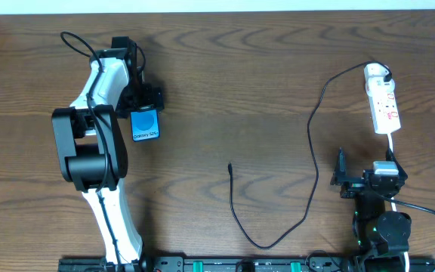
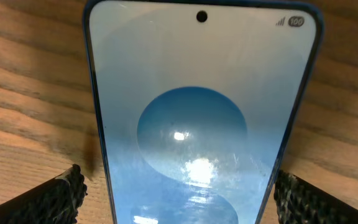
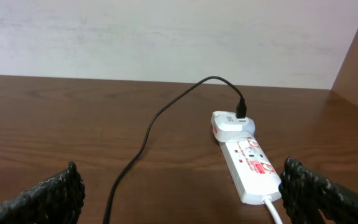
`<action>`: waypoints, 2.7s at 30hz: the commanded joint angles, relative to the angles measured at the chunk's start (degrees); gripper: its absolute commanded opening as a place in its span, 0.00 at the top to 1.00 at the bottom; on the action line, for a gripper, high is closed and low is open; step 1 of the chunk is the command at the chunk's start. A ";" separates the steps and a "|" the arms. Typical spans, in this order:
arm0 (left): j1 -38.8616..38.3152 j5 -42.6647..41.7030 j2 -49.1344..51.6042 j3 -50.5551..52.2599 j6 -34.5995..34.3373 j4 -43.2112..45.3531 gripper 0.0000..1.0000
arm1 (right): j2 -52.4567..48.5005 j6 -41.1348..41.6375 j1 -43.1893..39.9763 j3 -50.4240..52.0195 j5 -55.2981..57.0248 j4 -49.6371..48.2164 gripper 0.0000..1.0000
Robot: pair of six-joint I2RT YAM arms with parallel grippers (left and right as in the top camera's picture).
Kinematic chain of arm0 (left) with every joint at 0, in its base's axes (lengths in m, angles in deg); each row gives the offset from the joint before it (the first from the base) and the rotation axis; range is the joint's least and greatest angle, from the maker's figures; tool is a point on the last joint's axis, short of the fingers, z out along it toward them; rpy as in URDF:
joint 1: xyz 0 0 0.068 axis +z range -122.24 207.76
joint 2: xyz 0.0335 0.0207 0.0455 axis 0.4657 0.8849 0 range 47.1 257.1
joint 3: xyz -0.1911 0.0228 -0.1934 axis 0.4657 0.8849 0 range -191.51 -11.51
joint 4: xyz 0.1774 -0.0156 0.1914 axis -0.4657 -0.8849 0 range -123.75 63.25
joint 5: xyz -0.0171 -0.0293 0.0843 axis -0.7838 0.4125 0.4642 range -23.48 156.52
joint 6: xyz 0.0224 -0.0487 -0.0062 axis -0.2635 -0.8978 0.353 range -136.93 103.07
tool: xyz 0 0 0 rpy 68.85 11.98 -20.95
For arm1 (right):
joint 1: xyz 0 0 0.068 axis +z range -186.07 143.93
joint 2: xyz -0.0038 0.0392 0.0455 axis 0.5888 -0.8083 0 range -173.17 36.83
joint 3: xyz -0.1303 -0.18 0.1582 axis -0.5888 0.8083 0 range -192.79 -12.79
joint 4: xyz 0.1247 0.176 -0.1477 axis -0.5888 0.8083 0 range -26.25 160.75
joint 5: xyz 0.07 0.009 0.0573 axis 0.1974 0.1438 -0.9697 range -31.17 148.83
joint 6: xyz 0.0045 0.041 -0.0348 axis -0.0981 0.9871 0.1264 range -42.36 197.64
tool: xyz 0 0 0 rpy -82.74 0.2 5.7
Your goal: Plug charger to phone and switch on socket
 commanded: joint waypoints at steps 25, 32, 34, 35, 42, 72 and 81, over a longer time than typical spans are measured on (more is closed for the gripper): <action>-0.61 -0.98 1.07 2.62 0.98 1.22 0.02 | 0.39 -0.68 -0.33 0.07 -0.13 0.28 0.01; -0.61 -0.98 1.07 2.62 1.01 1.31 0.02 | 0.39 -0.68 -0.33 0.07 -0.13 0.28 0.01; -0.61 -0.96 1.07 2.62 1.01 1.31 0.02 | 0.39 -0.68 -0.33 0.07 -0.13 0.28 0.01; -0.61 -0.98 1.07 2.62 1.01 1.31 0.02 | 0.39 -0.68 -0.35 0.07 -0.13 0.28 0.01; -0.61 -0.98 1.07 2.62 1.01 1.33 0.02 | 0.39 -0.68 -0.35 0.07 -0.13 0.28 0.01; -0.61 -0.98 1.07 2.67 0.98 1.38 0.09 | 0.39 -0.68 -0.33 0.07 -0.13 0.28 0.01; -0.61 -0.98 1.07 2.67 0.98 1.33 0.10 | 0.39 -0.68 -0.33 0.07 -0.13 0.28 0.01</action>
